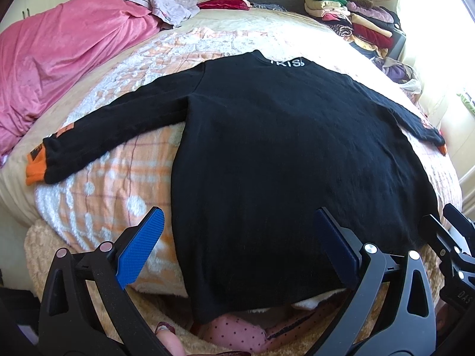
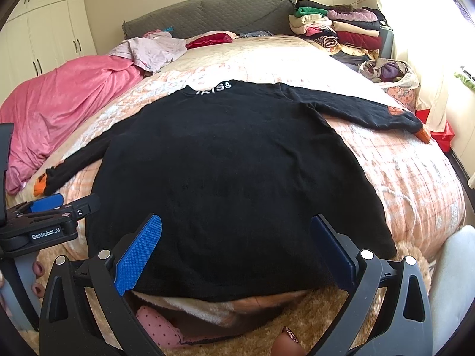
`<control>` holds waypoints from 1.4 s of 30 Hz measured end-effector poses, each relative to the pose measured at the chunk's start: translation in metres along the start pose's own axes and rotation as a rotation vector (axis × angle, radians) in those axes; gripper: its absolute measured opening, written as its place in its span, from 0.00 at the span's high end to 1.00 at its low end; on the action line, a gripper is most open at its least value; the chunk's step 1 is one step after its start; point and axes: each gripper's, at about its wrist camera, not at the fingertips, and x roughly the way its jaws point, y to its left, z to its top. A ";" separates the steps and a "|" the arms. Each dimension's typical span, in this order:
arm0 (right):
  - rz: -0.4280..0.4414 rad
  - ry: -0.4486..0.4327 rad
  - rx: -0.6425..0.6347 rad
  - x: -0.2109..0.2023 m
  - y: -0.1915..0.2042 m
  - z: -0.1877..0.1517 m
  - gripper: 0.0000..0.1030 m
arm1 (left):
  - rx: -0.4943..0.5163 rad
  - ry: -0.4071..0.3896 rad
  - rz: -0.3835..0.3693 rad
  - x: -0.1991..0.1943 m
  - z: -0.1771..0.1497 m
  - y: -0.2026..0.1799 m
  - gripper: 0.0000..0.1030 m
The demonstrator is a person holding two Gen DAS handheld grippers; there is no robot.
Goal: Fold small clothes
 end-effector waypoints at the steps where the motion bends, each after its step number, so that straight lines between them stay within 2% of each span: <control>1: -0.003 -0.005 -0.001 0.001 -0.001 0.005 0.04 | -0.001 -0.001 0.000 0.002 0.004 0.000 0.08; 7: -0.039 -0.039 0.009 0.015 -0.010 0.045 0.04 | -0.016 -0.003 -0.007 0.018 0.038 0.001 0.08; 14: -0.088 -0.052 0.063 0.041 -0.040 0.089 0.04 | -0.019 -0.021 -0.001 0.040 0.082 -0.002 0.08; 25: -0.115 -0.037 0.149 0.076 -0.089 0.136 0.04 | -0.013 0.001 -0.003 0.072 0.132 -0.007 0.08; 31: -0.150 -0.060 0.192 0.088 -0.117 0.163 0.04 | -0.029 0.011 -0.027 0.090 0.163 -0.008 0.08; 42: -0.291 -0.061 0.370 0.108 -0.211 0.181 0.04 | -0.012 0.021 -0.023 0.129 0.204 -0.025 0.08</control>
